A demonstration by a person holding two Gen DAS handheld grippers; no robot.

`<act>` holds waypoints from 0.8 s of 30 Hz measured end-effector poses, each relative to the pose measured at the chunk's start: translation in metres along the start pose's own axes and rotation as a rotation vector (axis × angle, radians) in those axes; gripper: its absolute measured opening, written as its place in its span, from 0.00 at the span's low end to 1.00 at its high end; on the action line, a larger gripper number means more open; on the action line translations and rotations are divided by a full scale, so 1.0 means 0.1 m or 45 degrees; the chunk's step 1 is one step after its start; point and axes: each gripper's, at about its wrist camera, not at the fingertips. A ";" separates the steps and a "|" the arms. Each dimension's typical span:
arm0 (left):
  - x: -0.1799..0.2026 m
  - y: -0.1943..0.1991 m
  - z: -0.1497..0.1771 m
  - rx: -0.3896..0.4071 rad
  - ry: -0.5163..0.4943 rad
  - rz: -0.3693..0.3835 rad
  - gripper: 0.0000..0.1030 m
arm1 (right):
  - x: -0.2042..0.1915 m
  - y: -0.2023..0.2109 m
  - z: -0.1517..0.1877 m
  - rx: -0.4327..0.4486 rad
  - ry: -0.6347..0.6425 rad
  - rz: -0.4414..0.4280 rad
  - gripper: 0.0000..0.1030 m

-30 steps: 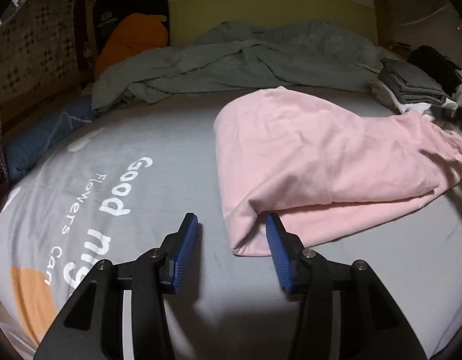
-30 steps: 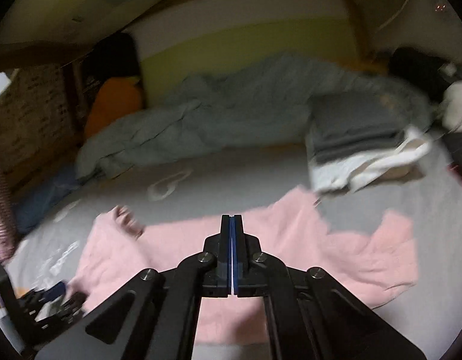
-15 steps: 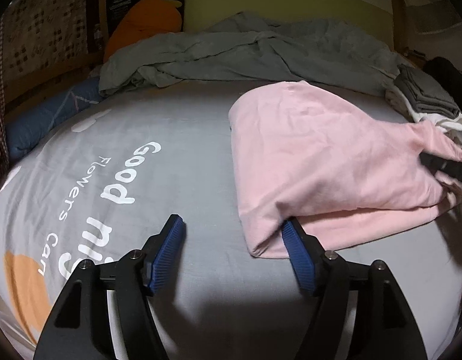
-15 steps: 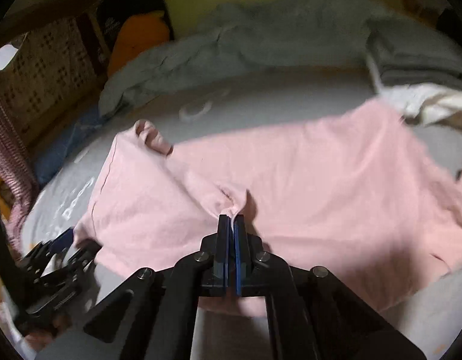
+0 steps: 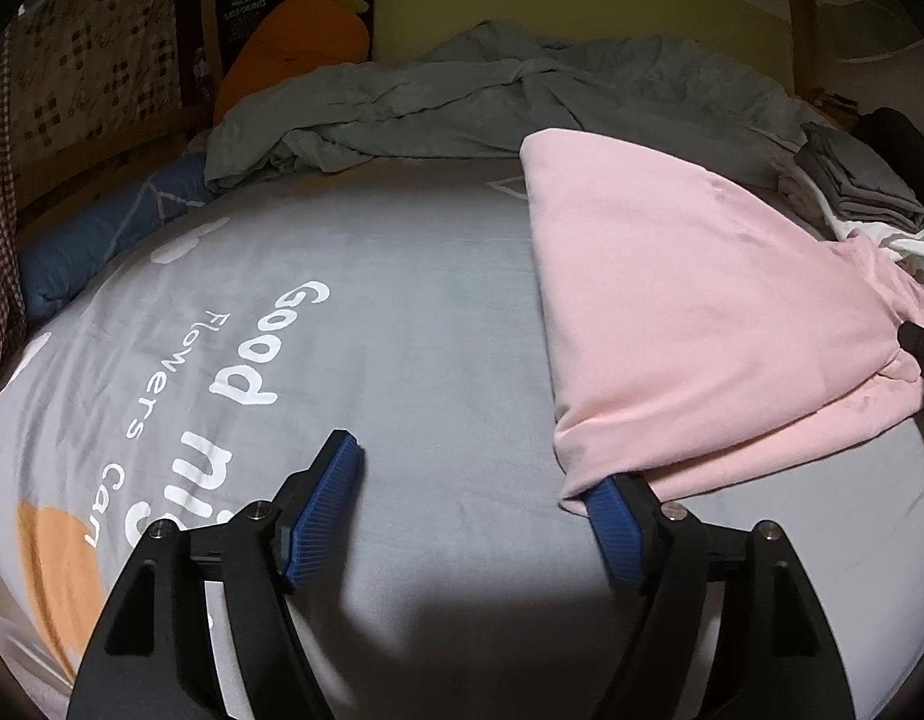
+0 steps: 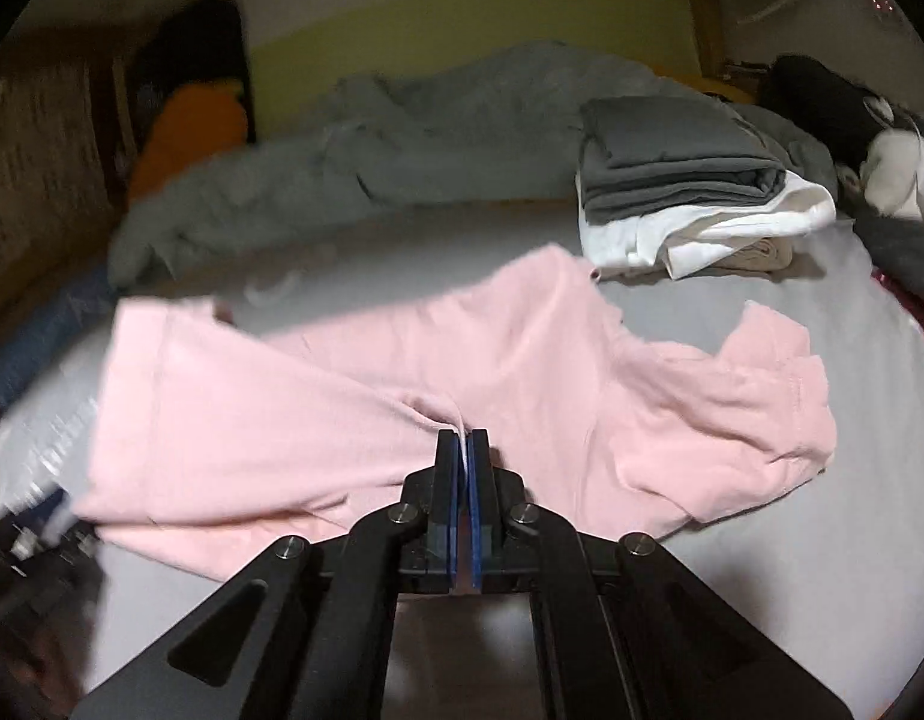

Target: Fold small clothes

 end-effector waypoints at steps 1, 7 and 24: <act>-0.02 0.01 0.00 0.001 0.012 0.007 0.71 | 0.00 0.02 0.00 0.001 -0.010 -0.007 0.02; -0.20 0.28 -0.08 0.131 0.122 0.202 0.66 | 0.13 0.32 0.01 0.031 -0.132 -0.196 0.02; -0.07 0.09 -0.14 0.073 0.133 0.204 0.48 | -0.13 0.30 -0.09 0.068 -0.074 -0.331 0.31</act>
Point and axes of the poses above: each gripper's, at about its wrist camera, not at the fingertips, and y roughly against the way its jaws point, x to its right, z to its underside, and after that the axes turned 9 degrees about -z, right-handed
